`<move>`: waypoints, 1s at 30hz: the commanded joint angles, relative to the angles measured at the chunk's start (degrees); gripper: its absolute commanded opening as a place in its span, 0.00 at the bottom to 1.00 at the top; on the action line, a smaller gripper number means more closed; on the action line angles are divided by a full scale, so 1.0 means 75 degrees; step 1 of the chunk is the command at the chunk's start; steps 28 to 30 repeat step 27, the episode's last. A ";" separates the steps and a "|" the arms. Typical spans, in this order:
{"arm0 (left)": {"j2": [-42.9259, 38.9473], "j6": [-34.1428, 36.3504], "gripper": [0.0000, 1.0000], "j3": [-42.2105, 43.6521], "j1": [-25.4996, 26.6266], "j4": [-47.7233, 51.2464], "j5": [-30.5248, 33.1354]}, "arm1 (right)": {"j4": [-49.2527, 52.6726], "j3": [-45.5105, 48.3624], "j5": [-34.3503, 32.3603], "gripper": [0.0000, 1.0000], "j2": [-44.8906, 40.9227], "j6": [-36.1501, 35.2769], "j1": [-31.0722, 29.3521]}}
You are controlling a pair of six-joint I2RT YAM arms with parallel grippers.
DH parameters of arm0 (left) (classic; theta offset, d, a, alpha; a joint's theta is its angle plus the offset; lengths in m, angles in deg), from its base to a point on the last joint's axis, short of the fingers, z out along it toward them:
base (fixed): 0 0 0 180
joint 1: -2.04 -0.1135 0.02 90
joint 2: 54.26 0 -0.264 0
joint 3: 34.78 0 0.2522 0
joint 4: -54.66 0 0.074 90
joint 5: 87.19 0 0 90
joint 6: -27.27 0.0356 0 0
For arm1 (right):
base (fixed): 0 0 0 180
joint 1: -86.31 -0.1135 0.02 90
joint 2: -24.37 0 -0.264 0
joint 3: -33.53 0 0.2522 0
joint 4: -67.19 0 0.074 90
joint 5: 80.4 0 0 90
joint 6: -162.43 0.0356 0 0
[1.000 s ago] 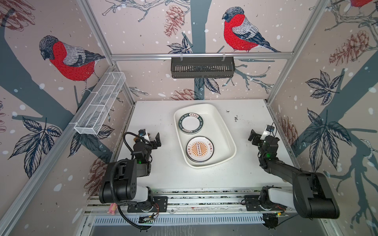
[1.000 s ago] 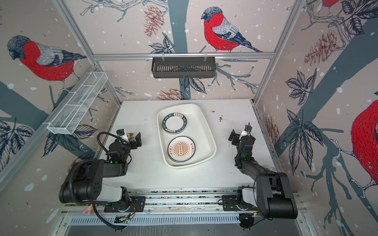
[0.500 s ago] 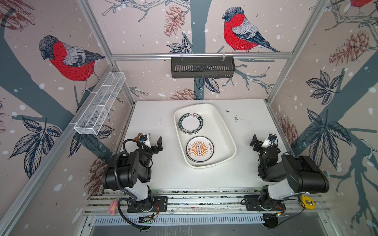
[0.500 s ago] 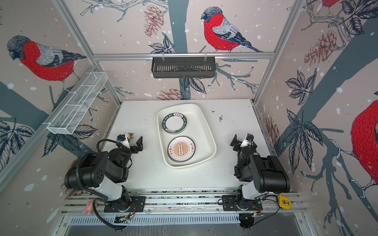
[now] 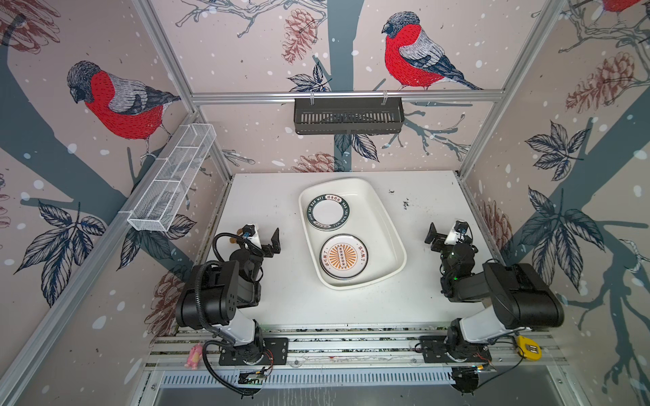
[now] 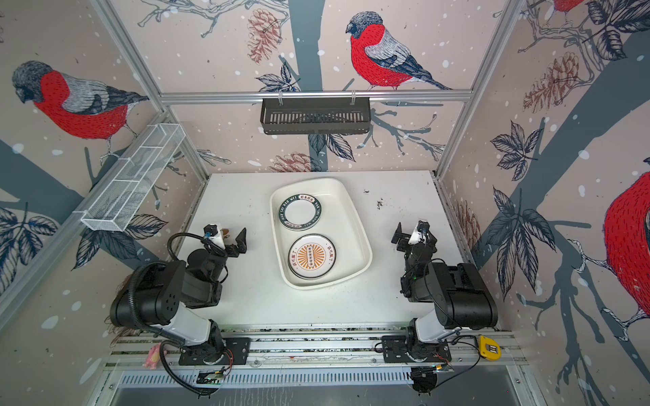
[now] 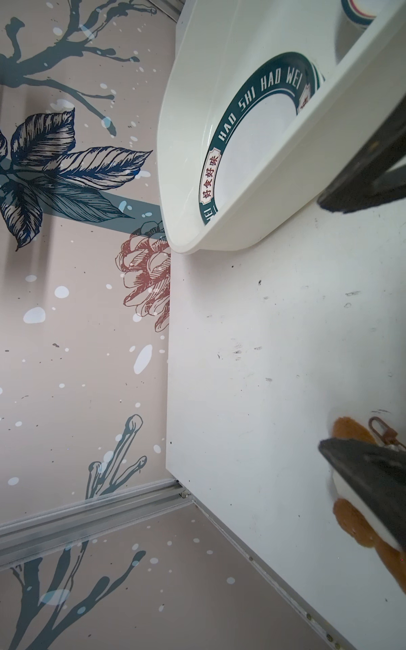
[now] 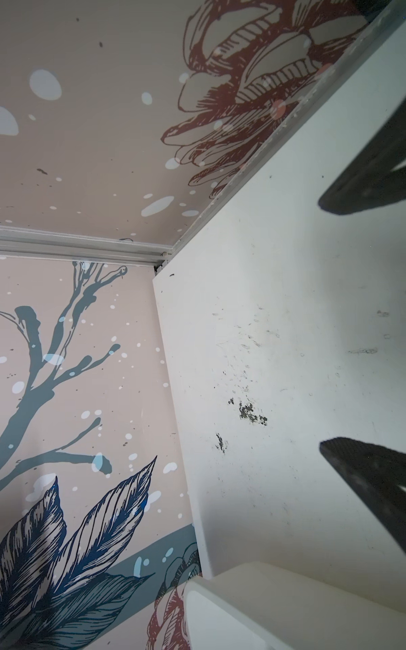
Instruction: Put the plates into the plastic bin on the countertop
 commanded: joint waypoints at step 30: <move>-0.0098 0.0360 0.99 -0.0330 0.0231 0.0503 0.0048 | -0.0044 -0.0082 -0.0186 1.00 0.0029 -0.0219 -0.0086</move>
